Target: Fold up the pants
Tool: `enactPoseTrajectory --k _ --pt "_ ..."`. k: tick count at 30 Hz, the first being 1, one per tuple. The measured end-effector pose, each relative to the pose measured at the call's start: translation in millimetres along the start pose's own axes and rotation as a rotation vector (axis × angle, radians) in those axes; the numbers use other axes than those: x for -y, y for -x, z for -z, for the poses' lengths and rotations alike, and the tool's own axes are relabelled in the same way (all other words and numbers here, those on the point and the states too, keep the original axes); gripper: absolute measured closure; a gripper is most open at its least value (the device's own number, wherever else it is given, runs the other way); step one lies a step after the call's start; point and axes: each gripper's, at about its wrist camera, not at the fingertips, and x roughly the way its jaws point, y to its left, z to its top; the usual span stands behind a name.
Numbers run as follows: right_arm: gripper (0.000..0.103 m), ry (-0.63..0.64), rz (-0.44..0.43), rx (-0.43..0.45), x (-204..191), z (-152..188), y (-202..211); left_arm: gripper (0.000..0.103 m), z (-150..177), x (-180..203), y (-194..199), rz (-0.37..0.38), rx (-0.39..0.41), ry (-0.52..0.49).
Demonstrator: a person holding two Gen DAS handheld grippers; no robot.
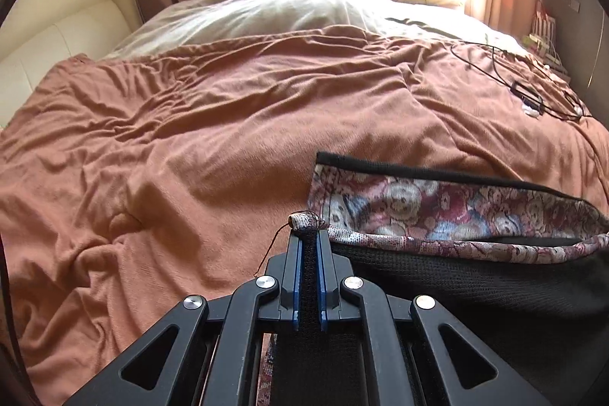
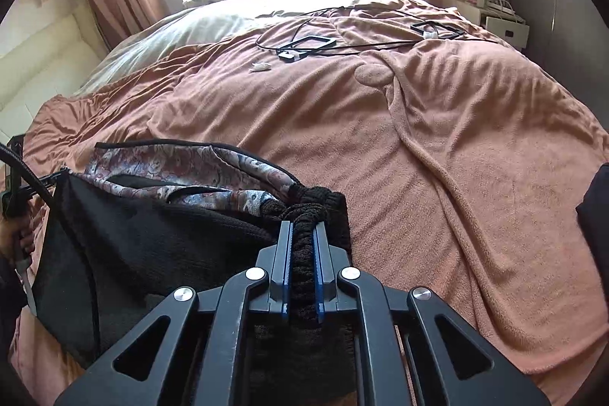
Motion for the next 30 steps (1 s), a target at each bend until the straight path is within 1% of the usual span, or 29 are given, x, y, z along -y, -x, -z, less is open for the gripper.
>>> enactPoseTrajectory --k 5,7,11,19,24,27,30 --pt "0.097 0.05 0.003 0.035 -8.8 -11.5 -2.4 0.096 -23.3 0.1 -2.9 -0.05 0.011 -0.004" --pt "0.097 0.047 -0.006 0.039 -8.5 -14.2 -5.8 0.096 -29.5 -1.4 -7.1 -0.059 0.011 0.007" --pt "0.097 0.026 0.003 0.042 -3.8 -17.2 -16.0 0.096 -39.6 1.0 -18.8 -0.068 0.017 0.01" --pt "0.097 -0.003 0.057 0.055 -5.0 -23.0 -35.9 0.096 -45.7 12.1 -49.1 -0.065 0.016 0.012" --pt "0.098 -0.011 0.066 0.074 -5.9 -28.9 -41.7 0.096 -46.5 9.4 -64.1 -0.05 0.01 0.028" --pt "0.098 -0.021 0.07 0.077 -4.4 -29.9 -48.3 0.096 -47.1 10.4 -73.8 -0.055 0.005 0.026" --pt "0.098 -0.018 0.087 0.074 -4.6 -28.7 -55.5 0.095 -44.6 13.5 -88.3 -0.061 -0.031 0.028"
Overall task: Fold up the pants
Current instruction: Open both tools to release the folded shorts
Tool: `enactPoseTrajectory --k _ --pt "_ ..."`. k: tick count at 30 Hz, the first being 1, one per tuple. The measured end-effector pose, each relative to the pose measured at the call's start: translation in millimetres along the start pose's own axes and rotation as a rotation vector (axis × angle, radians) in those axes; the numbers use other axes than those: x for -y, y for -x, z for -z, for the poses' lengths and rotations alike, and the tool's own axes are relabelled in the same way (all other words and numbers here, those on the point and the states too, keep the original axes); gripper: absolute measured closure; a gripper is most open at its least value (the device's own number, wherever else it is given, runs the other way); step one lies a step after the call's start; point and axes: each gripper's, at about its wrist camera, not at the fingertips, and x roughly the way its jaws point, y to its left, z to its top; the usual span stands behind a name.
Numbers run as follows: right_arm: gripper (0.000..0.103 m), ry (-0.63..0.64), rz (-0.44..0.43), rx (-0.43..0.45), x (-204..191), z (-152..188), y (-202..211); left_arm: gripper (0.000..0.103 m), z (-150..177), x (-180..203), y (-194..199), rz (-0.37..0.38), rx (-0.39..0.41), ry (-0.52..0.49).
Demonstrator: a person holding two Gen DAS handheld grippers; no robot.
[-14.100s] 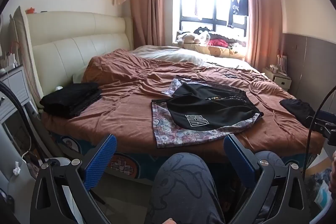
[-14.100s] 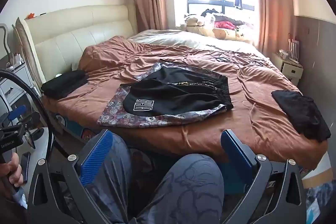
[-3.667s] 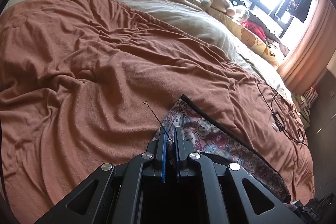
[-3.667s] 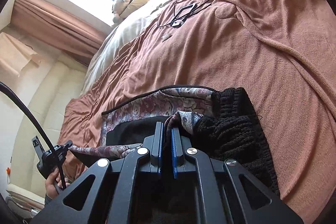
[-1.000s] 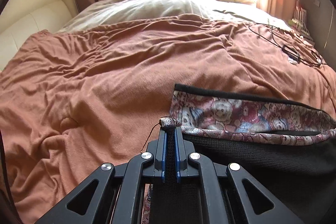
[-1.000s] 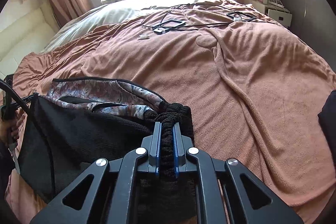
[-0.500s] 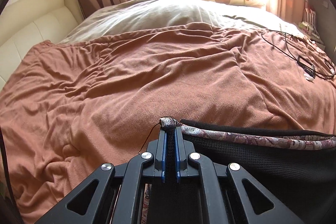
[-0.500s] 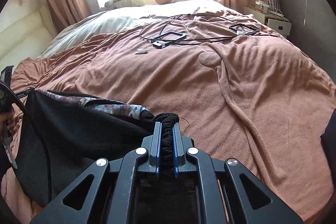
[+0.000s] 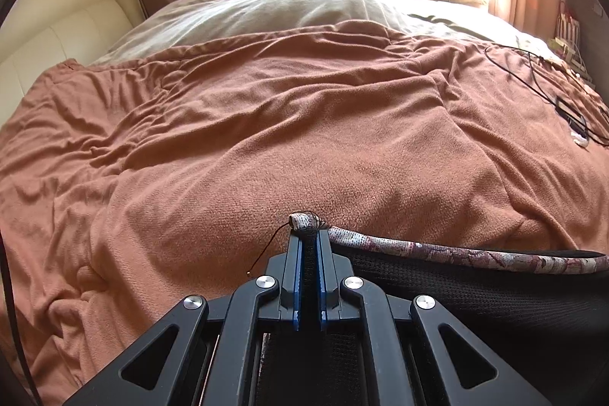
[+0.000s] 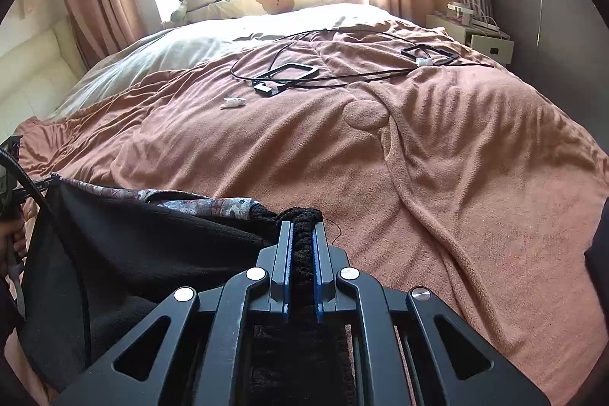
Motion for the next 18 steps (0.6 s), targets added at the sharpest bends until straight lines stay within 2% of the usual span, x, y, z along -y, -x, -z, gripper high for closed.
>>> enactPoseTrajectory --k 3,4,5,6,7,8,9,13,18 --pt "0.094 -0.019 0.029 -0.046 0.5 1.4 -13.6 0.089 3.3 5.3 -13.2 -0.015 -0.059 -0.017" --pt "0.087 -0.025 0.044 -0.054 -0.5 0.7 -15.3 0.086 3.9 6.0 -13.0 -0.02 -0.063 -0.022" --pt "0.084 -0.027 0.054 -0.053 -1.5 -0.4 -15.2 0.076 4.1 5.3 -11.8 -0.026 -0.064 -0.021" --pt "0.074 -0.029 0.066 -0.053 -1.7 -1.1 -13.7 0.063 4.0 3.2 -10.3 -0.025 -0.067 -0.011" --pt "0.06 -0.034 0.061 -0.053 -1.5 -3.0 -11.5 0.056 4.0 0.3 -7.5 -0.015 -0.066 0.004" --pt "0.053 -0.05 0.042 -0.054 0.4 -4.1 -9.2 0.047 3.9 -2.6 -3.4 -0.002 -0.058 0.018" --pt "0.046 -0.074 0.02 -0.055 3.3 -5.2 -6.7 0.043 4.0 -5.2 2.0 0.008 -0.044 0.03" --pt "0.046 -0.132 -0.011 -0.055 13.1 -9.5 5.1 0.043 4.0 -12.0 21.6 0.038 -0.036 0.059" --pt "0.046 -0.143 -0.082 -0.078 17.3 -8.3 26.8 0.041 10.2 -15.6 55.8 0.038 -0.02 0.058"
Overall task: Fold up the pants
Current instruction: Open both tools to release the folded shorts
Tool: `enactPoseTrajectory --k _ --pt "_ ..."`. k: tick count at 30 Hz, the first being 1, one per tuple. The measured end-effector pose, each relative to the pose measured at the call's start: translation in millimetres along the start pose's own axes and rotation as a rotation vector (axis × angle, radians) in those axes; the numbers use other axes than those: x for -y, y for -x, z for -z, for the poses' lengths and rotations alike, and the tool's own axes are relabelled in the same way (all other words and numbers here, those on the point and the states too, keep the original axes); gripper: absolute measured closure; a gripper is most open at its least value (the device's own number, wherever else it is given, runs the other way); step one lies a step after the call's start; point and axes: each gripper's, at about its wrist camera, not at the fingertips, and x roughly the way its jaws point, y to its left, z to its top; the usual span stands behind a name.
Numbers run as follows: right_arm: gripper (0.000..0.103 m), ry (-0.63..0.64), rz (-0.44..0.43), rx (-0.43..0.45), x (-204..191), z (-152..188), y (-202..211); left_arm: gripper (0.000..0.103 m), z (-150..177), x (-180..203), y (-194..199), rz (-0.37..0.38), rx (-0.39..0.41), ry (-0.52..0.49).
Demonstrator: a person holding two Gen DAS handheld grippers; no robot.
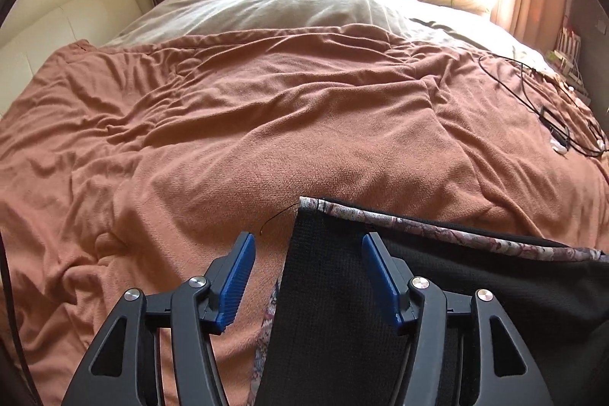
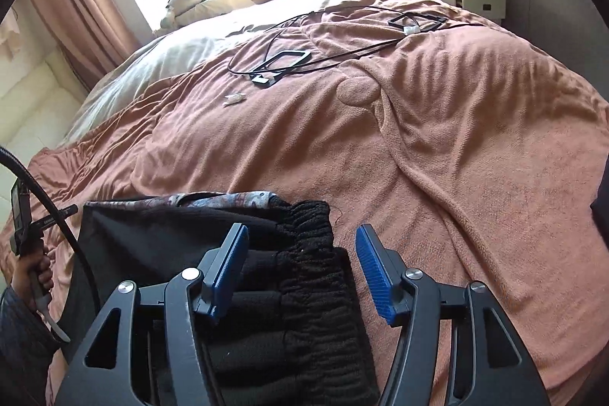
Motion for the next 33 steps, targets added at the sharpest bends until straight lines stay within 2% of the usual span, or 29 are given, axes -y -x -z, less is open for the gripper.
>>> enactPoseTrajectory --k 4,10,20,27,30,33 --pt "0.046 -0.005 -0.018 -0.008 8.0 10.0 18.3 0.036 9.9 -2.5 31.8 0.004 0.013 0.014" --pt "0.046 -0.006 -0.054 -0.023 17.9 26.8 41.4 0.036 39.1 -13.7 79.9 0.008 0.024 0.06" --pt "0.046 -0.106 -0.146 -0.059 44.4 52.1 62.3 0.036 93.0 -28.8 138.1 -0.004 -0.002 0.076" --pt "0.046 -0.192 -0.223 -0.093 64.9 62.4 59.6 0.036 124.8 -34.7 160.6 0.001 -0.017 0.112" --pt "0.046 -0.283 -0.313 -0.129 77.6 69.9 50.5 0.036 138.5 -36.7 162.0 0.002 -0.026 0.122" --pt "0.046 -0.294 -0.316 -0.126 85.0 72.1 50.5 0.036 153.1 -40.9 160.6 0.014 -0.04 0.152"
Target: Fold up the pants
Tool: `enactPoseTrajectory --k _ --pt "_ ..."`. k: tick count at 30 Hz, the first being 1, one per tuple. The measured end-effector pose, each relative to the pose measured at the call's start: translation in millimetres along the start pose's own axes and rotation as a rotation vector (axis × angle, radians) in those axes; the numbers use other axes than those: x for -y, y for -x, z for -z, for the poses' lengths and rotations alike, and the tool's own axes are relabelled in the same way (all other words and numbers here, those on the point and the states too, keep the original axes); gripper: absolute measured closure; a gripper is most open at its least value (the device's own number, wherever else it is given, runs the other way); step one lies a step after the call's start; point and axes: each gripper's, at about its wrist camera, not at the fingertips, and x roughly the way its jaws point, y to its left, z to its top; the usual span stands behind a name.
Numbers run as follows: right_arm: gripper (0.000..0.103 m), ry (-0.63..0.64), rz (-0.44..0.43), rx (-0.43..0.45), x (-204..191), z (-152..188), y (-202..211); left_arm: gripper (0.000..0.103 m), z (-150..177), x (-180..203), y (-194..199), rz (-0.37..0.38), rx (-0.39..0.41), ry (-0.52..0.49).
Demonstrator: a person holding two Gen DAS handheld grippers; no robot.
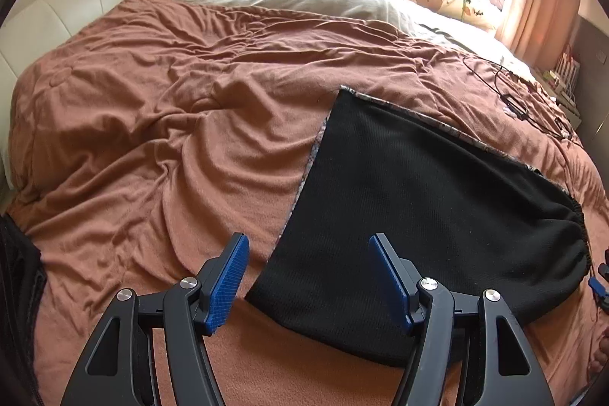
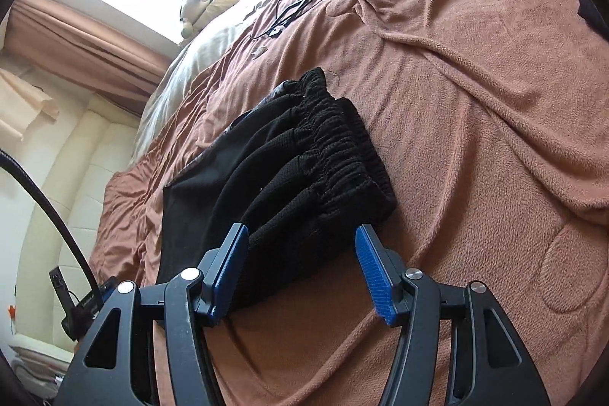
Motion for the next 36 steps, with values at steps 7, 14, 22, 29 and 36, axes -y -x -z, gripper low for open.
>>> enactPoseTrajectory --k 7,14,22,29,36 --pt "0.046 -0.032 -0.035 -0.027 15.7 2.4 -9.4 0.036 24.7 -13.1 -12.4 0.004 -0.022 0.027" --pt "0.046 -0.074 -0.064 -0.07 23.5 -0.3 -28.3 0.036 32.0 -21.0 -32.4 0.02 -0.031 0.044" --pt "0.046 -0.163 -0.09 -0.053 41.6 -11.1 -38.3 0.036 34.8 -26.2 -56.4 0.033 -0.041 0.049" --pt "0.05 -0.169 -0.068 -0.029 42.2 -6.4 -35.6 0.036 21.2 -27.6 -74.8 0.041 -0.044 0.036" --pt "0.07 -0.152 -0.042 -0.024 36.0 -3.3 -35.9 0.036 18.2 -29.8 -92.2 0.048 -0.09 0.046"
